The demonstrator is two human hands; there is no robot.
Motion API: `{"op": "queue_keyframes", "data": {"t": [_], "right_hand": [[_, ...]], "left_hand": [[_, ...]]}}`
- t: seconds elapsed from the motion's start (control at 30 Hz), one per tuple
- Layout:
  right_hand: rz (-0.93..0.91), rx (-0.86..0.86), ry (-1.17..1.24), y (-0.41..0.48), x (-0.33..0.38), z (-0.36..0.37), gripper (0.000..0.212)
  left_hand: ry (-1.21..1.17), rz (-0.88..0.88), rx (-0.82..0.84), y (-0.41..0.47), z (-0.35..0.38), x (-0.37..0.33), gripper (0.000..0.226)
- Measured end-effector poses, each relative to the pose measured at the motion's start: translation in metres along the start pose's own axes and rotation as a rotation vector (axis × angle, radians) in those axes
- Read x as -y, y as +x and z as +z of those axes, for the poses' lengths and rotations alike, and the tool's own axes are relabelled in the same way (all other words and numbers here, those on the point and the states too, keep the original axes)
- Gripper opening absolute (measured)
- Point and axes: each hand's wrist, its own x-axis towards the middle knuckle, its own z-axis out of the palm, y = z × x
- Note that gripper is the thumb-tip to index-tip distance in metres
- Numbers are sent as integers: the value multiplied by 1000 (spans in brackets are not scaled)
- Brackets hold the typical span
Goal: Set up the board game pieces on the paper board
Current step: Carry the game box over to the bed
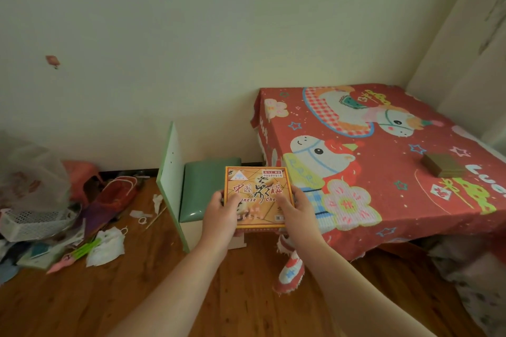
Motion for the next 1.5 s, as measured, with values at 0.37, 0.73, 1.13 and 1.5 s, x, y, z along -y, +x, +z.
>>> {"op": "queue_keyframes", "data": {"t": [0.37,0.73,1.13,1.5], "right_hand": [[-23,-98,39,117,41,78,35],[25,-152,68,200,55,90,25],[72,-328,168,332,68,31,31],[130,-513,174,398,61,-55,38]], "left_hand": [[-29,25,70,145,-26,-46,9],[-32,-13,163,241,-1,-65,12],[58,27,314,356,113,-111,16],[198,101,511,404,234,-133,32]]}}
